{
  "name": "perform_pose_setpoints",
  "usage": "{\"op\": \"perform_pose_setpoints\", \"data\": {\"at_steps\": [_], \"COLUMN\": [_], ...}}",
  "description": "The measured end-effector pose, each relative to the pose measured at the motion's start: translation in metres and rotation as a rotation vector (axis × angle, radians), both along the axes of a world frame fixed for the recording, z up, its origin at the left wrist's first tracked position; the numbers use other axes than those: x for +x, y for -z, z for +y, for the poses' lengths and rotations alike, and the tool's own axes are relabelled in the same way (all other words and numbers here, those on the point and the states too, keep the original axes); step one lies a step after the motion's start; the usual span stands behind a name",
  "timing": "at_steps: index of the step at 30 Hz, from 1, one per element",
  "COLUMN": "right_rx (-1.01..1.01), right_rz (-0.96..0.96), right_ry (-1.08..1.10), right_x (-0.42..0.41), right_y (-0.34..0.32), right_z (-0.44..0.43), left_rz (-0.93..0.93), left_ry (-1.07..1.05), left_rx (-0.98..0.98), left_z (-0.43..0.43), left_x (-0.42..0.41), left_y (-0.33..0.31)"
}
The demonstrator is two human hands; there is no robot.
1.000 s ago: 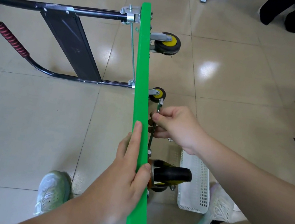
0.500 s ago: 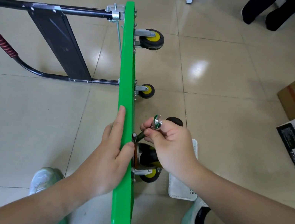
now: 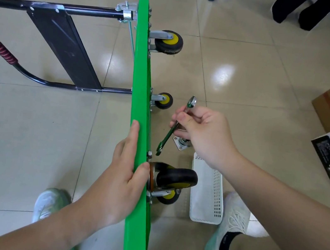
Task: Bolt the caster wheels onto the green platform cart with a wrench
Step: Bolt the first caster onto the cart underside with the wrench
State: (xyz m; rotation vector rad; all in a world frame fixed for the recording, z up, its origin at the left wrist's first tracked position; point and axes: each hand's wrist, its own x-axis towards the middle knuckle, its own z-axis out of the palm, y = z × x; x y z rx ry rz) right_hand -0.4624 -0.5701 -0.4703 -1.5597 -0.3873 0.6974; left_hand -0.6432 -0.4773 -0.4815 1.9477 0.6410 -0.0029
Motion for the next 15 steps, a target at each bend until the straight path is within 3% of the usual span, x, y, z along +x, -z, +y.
{"op": "perform_pose_setpoints", "data": {"at_steps": [15], "right_rx": [-0.288], "right_rz": [0.160], "right_ry": [-0.219], "right_x": [0.047], "right_y": [0.033], "right_z": [0.071], "left_rz": [0.049], "left_ry": [0.079], "left_rx": [-0.033], "left_z": [0.006], "left_x": [-0.001], "left_y": [-0.006]}}
